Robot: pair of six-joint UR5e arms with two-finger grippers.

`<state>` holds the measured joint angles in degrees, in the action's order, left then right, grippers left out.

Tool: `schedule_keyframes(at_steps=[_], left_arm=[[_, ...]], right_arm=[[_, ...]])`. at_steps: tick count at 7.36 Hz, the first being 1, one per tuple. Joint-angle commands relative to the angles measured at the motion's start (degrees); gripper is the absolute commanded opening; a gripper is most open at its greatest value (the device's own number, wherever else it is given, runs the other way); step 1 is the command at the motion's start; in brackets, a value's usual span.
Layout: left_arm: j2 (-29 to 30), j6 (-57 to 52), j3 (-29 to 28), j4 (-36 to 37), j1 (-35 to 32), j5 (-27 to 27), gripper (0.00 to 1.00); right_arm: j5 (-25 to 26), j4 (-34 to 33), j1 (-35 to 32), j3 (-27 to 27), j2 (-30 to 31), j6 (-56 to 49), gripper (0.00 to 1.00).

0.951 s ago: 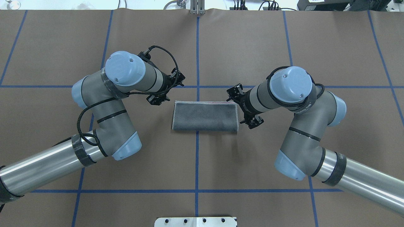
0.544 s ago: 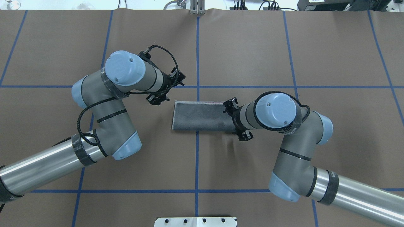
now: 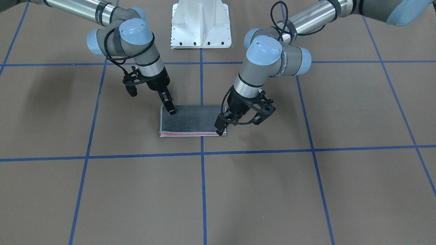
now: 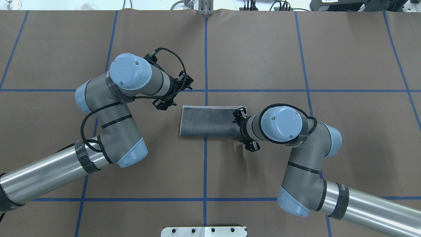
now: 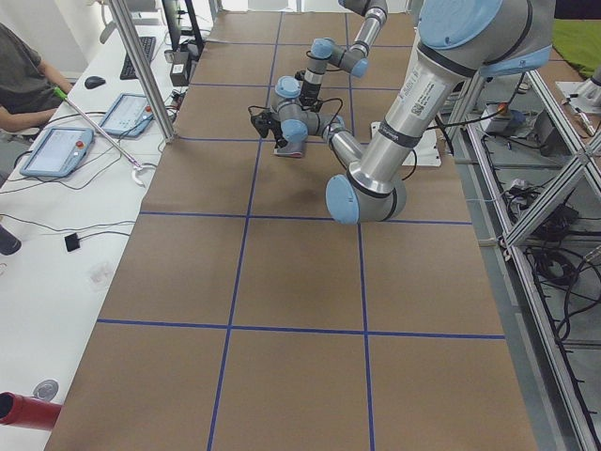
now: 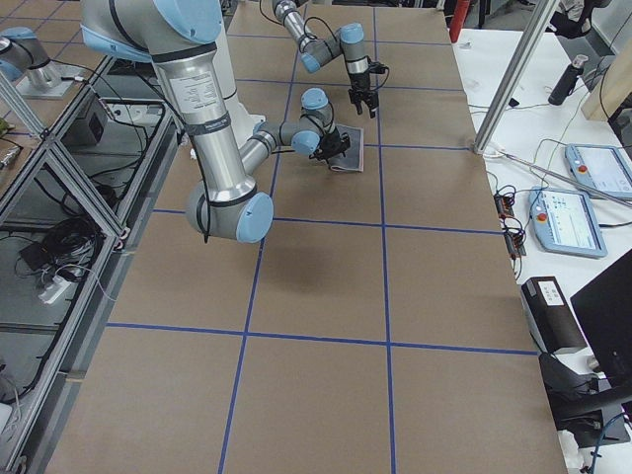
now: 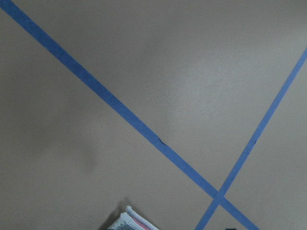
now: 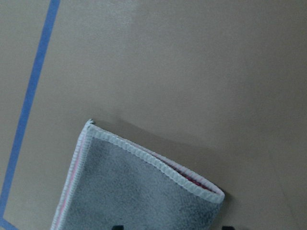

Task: Fold towel twice with both arms
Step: 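Grasp the end of the folded strip nearest the right gripper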

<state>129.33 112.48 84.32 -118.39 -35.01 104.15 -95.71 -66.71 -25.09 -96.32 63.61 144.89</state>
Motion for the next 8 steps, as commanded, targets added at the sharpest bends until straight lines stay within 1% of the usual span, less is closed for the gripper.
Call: schedule_keyframes(at_steps=[1,2,3,4,5,6,7,8], left_arm=[[-0.04,0.02,-0.03,0.00,-0.06,0.00,0.82],[0.05,0.02,-0.03,0.00,0.03,0.00,0.82],[0.05,0.02,-0.03,0.00,0.03,0.00,0.82],[0.05,0.11,-0.03,0.00,-0.06,-0.09,0.82],[0.05,0.19,-0.03,0.00,0.03,-0.09,0.82],[0.05,0.19,-0.03,0.00,0.03,-0.09,0.82],[0.05,0.11,-0.03,0.00,-0.06,-0.09,0.82],[0.05,0.11,-0.03,0.00,0.03,-0.09,0.82]], right_arm=[[0.44,0.00,0.31,0.17,0.03,1.27,0.63],[0.44,0.00,0.48,0.17,0.20,1.27,0.58],[0.79,-0.08,0.57,0.08,-0.15,1.53,0.46],[1.92,0.00,1.27,0.08,0.02,2.32,0.31],[2.28,0.00,1.45,0.08,0.11,2.32,0.22],[2.46,0.00,1.54,-0.01,0.11,2.24,0.10],[2.37,0.00,1.54,-0.01,0.03,2.24,0.00],[2.37,0.00,1.54,-0.18,0.03,2.15,0.00]])
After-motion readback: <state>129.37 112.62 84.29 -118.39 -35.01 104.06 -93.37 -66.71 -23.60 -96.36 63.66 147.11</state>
